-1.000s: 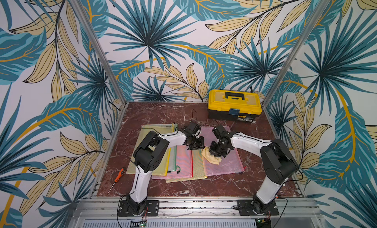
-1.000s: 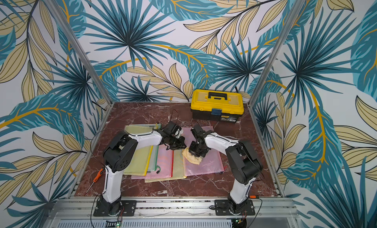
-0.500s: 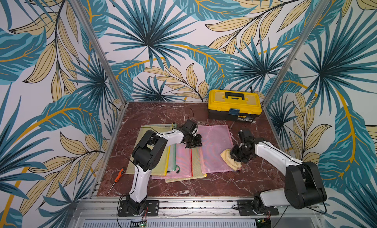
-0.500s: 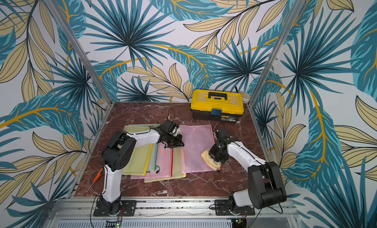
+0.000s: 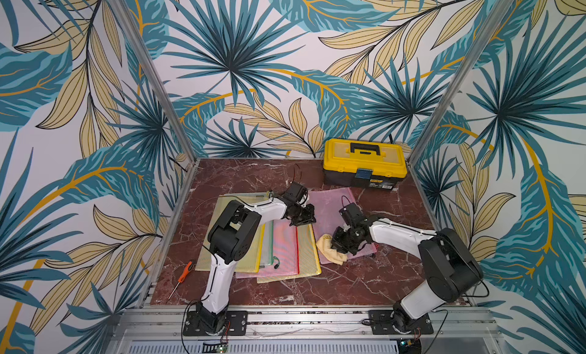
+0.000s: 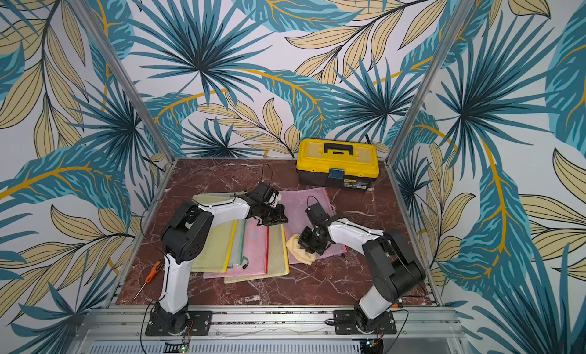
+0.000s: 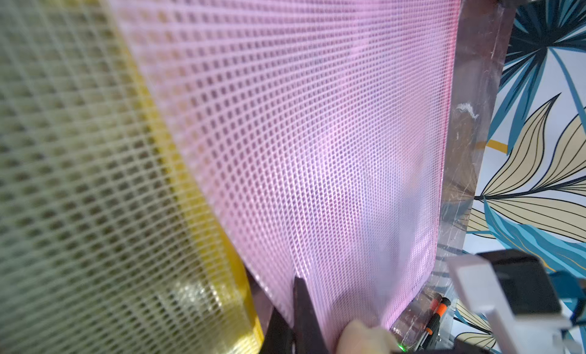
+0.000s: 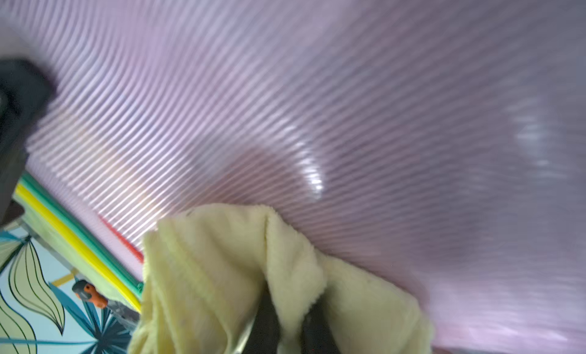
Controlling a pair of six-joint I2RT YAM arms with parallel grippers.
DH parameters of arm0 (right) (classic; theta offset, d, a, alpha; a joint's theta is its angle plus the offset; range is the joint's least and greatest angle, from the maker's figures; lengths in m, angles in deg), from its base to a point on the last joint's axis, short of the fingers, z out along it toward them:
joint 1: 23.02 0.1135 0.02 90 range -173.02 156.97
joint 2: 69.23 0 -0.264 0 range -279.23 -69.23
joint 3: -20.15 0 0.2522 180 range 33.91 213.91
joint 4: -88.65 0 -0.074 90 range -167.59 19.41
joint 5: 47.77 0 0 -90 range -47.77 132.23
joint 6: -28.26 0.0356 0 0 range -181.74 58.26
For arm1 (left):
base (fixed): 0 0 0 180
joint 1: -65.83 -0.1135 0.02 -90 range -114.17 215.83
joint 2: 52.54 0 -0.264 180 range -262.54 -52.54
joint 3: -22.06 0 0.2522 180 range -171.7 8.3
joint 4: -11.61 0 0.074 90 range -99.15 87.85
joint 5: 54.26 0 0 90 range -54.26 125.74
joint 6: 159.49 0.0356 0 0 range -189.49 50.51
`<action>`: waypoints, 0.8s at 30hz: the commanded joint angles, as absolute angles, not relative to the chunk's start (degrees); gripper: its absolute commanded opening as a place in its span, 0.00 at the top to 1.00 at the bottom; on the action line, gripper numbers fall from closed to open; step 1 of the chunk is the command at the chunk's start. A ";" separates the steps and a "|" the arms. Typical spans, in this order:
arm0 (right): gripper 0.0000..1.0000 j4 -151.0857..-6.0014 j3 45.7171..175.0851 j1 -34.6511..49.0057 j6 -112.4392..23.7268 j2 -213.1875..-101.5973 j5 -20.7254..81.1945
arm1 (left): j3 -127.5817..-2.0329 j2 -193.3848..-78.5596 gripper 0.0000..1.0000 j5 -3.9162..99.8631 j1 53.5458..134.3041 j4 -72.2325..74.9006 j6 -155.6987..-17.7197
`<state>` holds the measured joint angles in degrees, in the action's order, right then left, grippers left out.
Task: Wipe the document bag
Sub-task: Wipe the dirt from the document bag.
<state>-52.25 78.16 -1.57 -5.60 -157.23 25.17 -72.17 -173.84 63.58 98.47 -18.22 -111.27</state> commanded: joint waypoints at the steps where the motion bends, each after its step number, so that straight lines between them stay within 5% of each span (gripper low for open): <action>1: 1.00 -43.52 70.12 -10.56 -8.61 -148.77 28.32 | -70.76 -173.66 1.00 63.76 97.69 -18.41 -110.25; 7: 1.00 -36.98 72.47 -14.70 -10.30 -139.35 29.99 | -70.47 -173.63 1.00 64.79 97.29 -18.41 -109.70; 15: 1.00 -53.24 86.73 3.21 -2.62 -161.98 27.29 | -70.11 -173.84 1.00 65.20 97.29 -18.38 -109.93; 19: 1.00 -58.42 84.31 2.27 -0.98 -165.36 26.52 | -69.93 -173.66 1.00 65.10 97.29 -18.41 -109.83; 24: 1.00 -50.29 75.66 -7.59 -5.22 -154.70 29.73 | -69.97 -173.76 1.00 65.52 97.25 -18.41 -109.50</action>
<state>-56.42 80.96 -1.94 -3.48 -159.86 26.55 -70.79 -173.84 65.20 97.60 -18.22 -110.83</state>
